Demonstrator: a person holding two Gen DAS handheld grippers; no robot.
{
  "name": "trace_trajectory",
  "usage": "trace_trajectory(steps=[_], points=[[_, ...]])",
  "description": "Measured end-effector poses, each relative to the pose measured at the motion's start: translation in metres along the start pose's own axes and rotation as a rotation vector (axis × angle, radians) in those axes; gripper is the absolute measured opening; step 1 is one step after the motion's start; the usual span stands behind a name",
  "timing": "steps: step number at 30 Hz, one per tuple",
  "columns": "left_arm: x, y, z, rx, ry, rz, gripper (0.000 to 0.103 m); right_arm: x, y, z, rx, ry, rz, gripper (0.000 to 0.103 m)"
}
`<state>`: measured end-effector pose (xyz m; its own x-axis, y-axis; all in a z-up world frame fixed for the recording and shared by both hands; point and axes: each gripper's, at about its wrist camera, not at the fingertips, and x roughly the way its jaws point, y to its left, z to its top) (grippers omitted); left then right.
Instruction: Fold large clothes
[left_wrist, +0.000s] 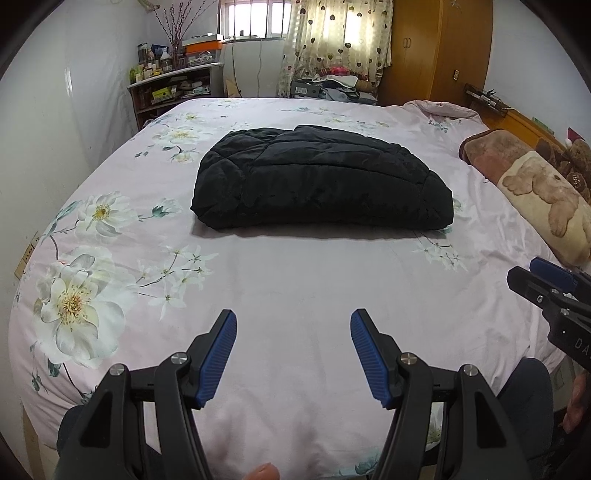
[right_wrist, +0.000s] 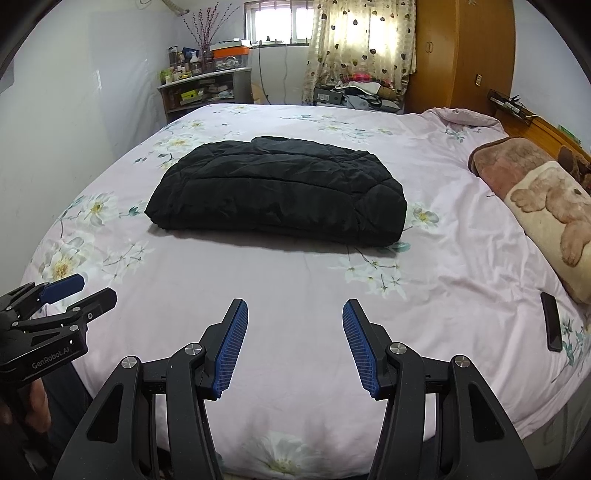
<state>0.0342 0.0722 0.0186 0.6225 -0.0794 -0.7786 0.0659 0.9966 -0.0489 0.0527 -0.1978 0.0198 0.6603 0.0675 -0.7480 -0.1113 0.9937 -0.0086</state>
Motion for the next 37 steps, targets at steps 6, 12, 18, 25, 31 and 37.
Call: trace_trajectory(steps=[6,12,18,25,31,37], points=[[0.0000,0.0017,0.0009,-0.004,0.003,0.000,0.066,-0.0018,0.0006,0.0005,-0.010,-0.001,-0.001,0.054],[0.0004,0.0021,0.0013,0.002,0.002,0.001,0.066,-0.0020,0.0016,0.0004,-0.010,-0.001,-0.002,0.054],[0.0008,0.0013,0.0008,0.005,0.002,0.003,0.066,-0.0022,0.0007,-0.0007,-0.018,0.001,0.001,0.054],[0.0009,0.0024,0.0005,0.011,0.000,-0.009,0.066,-0.0028,0.0014,-0.0012,-0.020,0.001,0.000,0.054],[0.0004,0.0007,-0.0009,0.021,-0.003,-0.012,0.066,-0.0025,0.0020,-0.0010,-0.019,0.001,0.001,0.054],[-0.0022,0.0013,-0.0013,0.006,-0.006,-0.016,0.066,-0.0044,0.0009,-0.0014,-0.025,-0.004,0.002,0.054]])
